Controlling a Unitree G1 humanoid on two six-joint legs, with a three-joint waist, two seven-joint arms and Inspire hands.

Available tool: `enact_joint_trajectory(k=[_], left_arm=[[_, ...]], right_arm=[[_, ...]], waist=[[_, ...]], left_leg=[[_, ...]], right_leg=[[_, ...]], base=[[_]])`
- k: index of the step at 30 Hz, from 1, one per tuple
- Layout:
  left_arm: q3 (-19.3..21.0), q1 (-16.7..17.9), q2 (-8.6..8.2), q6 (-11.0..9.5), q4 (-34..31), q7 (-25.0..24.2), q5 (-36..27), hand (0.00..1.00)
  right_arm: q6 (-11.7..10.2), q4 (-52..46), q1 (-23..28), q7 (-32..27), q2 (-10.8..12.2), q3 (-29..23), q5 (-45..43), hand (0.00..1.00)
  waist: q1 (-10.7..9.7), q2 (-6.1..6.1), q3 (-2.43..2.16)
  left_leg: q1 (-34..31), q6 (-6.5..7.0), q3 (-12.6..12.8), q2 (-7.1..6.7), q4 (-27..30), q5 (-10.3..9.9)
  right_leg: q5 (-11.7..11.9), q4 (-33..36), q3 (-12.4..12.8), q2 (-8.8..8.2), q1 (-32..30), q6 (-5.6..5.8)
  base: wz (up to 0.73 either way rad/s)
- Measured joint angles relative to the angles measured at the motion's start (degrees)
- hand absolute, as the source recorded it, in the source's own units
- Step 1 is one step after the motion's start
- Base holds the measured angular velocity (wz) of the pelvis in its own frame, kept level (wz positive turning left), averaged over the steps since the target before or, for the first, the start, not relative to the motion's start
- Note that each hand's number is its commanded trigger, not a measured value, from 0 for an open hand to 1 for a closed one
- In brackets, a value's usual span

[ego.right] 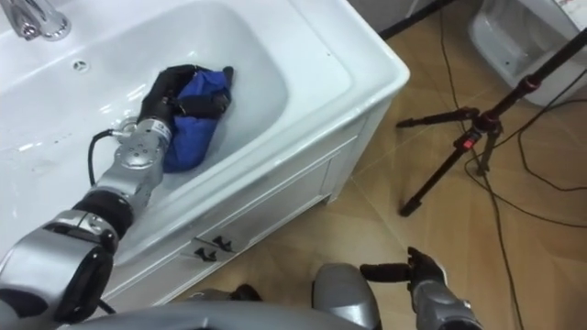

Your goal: Wipe basin

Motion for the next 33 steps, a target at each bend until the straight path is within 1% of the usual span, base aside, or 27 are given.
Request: enact_joint_trajectory(k=[3,4,5,8,10,13,14,15,16,18,19,20,21,23,26,28,29,31,32,33], left_arm=[[0.74,0.02,1.30,-0.01,0.38,0.41,4.27,1.00],[1.26,0.11,1.65,-0.01,0.53,1.08,7.02,1.00],[1.83,0.26,1.88,-0.01,0.86,2.03,9.37,1.00],[2.67,0.77,2.47,0.03,0.92,3.29,13.53,1.00],[2.79,2.18,3.98,0.05,0.88,4.44,17.30,1.00],[2.98,4.73,5.45,0.43,0.45,5.99,21.27,1.00],[3.86,5.56,5.71,0.72,0.32,6.44,23.14,1.00],[4.21,6.06,5.78,0.92,0.31,6.67,23.69,1.00],[5.26,7.17,5.95,1.06,0.32,7.12,25.01,1.00],[6.11,8.35,6.34,1.36,0.69,7.71,27.84,1.00],[7.01,9.07,6.63,1.92,0.76,8.01,30.66,1.00],[7.84,9.88,7.14,2.02,0.71,8.29,33.35,1.00],[7.98,10.36,7.50,2.04,0.59,8.57,34.44,1.00],[8.47,11.15,8.70,2.25,0.22,9.39,37.06,1.00],[8.30,11.99,9.56,2.89,-0.19,10.85,39.90,1.00],[8.34,12.63,10.21,3.17,-0.32,11.49,41.40,1.00],[8.40,13.14,10.59,3.42,-0.60,11.68,42.08,1.00],[8.55,14.06,11.11,4.13,-1.52,11.66,43.58,1.00],[8.56,14.44,11.31,4.63,-1.57,11.60,44.16,1.00],[8.57,14.67,11.45,4.94,-1.67,11.60,44.44,1.00]], right_arm=[[-0.13,0.06,0.86,0.32,-0.21,-0.10,0.00,0.00],[-0.18,0.12,1.09,0.38,-0.28,-0.12,0.00,0.00],[-0.26,0.45,1.58,0.72,-0.29,-0.59,-0.06,0.00],[-0.28,0.67,1.84,1.05,-0.48,-2.35,-0.29,0.00],[-0.28,0.68,2.12,1.21,-0.56,-3.65,-0.25,0.00],[-0.28,0.21,3.36,1.38,-0.80,-5.16,-0.49,0.00],[-0.28,0.15,3.90,1.38,-1.00,-5.28,-0.53,0.00],[-0.28,0.16,4.14,1.38,-1.05,-5.54,-0.51,0.00],[-0.28,0.11,4.54,1.46,-1.19,-6.17,-0.59,0.00],[-0.28,-0.28,5.08,1.52,-1.81,-7.13,-1.61,0.00],[-0.28,-0.25,5.02,1.51,-2.23,-7.94,-3.11,0.00],[-0.41,-0.23,4.92,1.52,-2.33,-9.15,-4.76,0.00],[-0.61,-0.23,4.90,1.51,-2.38,-9.42,-5.12,0.00],[-1.72,-0.26,5.24,1.47,-2.62,-9.84,-7.21,0.00],[-2.19,-0.61,5.49,1.48,-2.98,-10.20,-8.08,0.00],[-2.23,-0.63,5.68,1.49,-3.03,-10.98,-9.17,0.00],[-2.21,-0.64,5.85,1.48,-3.11,-11.41,-9.70,0.00],[-2.21,-0.64,6.02,1.51,-3.42,-12.05,-11.22,0.00],[-2.18,-0.63,6.11,1.51,-3.66,-12.60,-11.77,0.00],[-2.18,-0.63,6.11,1.53,-3.71,-12.99,-12.11,0.00]], waist=[[0.14,0.48,0.04],[0.15,0.65,-0.01],[0.21,0.87,-0.09],[0.56,1.41,-0.03],[0.89,1.92,0.01],[1.36,2.68,-0.36],[1.84,2.95,-0.46],[1.89,3.09,-0.53],[2.25,3.48,-0.66],[3.23,3.82,-0.77],[3.61,4.05,-0.76],[3.72,4.18,-0.79],[3.80,4.16,-0.78],[4.14,4.12,-0.76],[4.76,4.20,-0.90],[4.82,4.77,-1.27],[4.89,4.93,-1.39],[4.96,4.92,-1.38],[4.96,4.73,-1.27],[4.95,4.70,-1.25]], left_leg=[[-0.25,-0.21,-0.08,0.10,-0.01,0.09],[-0.28,-0.25,-0.13,0.11,-0.01,0.12],[-0.25,-0.27,-0.11,0.11,-0.01,0.13],[-0.14,-0.28,-0.01,0.07,-0.12,0.14],[0.41,-0.46,-0.06,-0.03,-0.65,0.24],[1.13,-0.77,-0.23,-0.27,-1.32,0.44],[1.34,-0.87,-0.31,-0.34,-1.37,0.50],[1.46,-0.92,-0.37,-0.35,-1.34,0.53],[1.63,-1.01,-0.63,-0.45,-1.33,0.58],[1.96,-1.21,-0.75,-0.67,-1.60,0.74],[2.18,-1.26,-1.04,-0.82,-1.74,0.80],[2.44,-1.32,-1.50,-1.00,-2.06,0.91],[2.60,-1.35,-1.63,-1.04,-2.09,0.95],[2.47,-1.45,-2.91,-1.08,-1.65,1.02],[2.61,-1.52,-3.61,-1.08,-1.47,1.03],[2.63,-1.60,-4.28,-1.19,-1.49,1.07],[2.77,-1.71,-4.66,-1.35,-1.65,1.15],[3.68,-1.79,-4.83,-1.87,-2.62,1.47],[4.16,-1.79,-4.84,-2.03,-2.89,1.47],[4.42,-1.79,-4.82,-2.12,-3.09,1.47]], right_leg=[[0.14,-0.16,-0.13,0.21,0.19,-0.24],[0.16,-0.18,-0.14,0.24,0.22,-0.27],[0.16,-0.19,-0.13,0.25,0.24,-0.27],[0.16,-0.21,-0.13,0.23,0.20,-0.27],[0.12,-0.30,-0.22,0.18,0.60,-0.30],[-0.27,-0.48,-0.72,0.07,1.42,-0.39],[-0.51,-0.20,-0.80,0.00,1.51,-0.45],[-0.61,-0.13,-0.85,-0.01,1.64,-0.47],[-0.83,-0.15,-0.92,-0.01,1.88,-0.51],[-0.87,-0.14,-0.93,-0.10,2.03,-0.57],[-0.96,-0.14,-1.20,-0.21,2.33,-0.58],[-1.20,-0.16,-1.87,-0.43,2.82,-0.63],[-1.30,-0.16,-2.14,-0.49,3.05,-0.66],[-1.64,-0.33,-3.55,-0.63,3.80,-0.80],[-2.13,-0.36,-4.33,-0.63,4.73,-0.77],[-2.18,-0.63,-4.92,-0.64,5.19,-0.80],[-2.20,-0.70,-4.99,-0.66,5.43,-0.81],[-2.32,-0.59,-4.98,-0.96,5.93,-0.73],[-2.51,-0.68,-4.95,-1.04,6.37,-0.64],[-2.63,-0.73,-4.90,-1.07,6.59,-0.62]], base=[[0.00],[0.00],[0.00],[0.00],[-0.02],[0.04],[0.05],[0.07],[0.05],[0.02],[0.14],[0.18],[0.21],[0.27],[0.21],[0.17],[0.13],[0.03],[0.00],[0.00]])
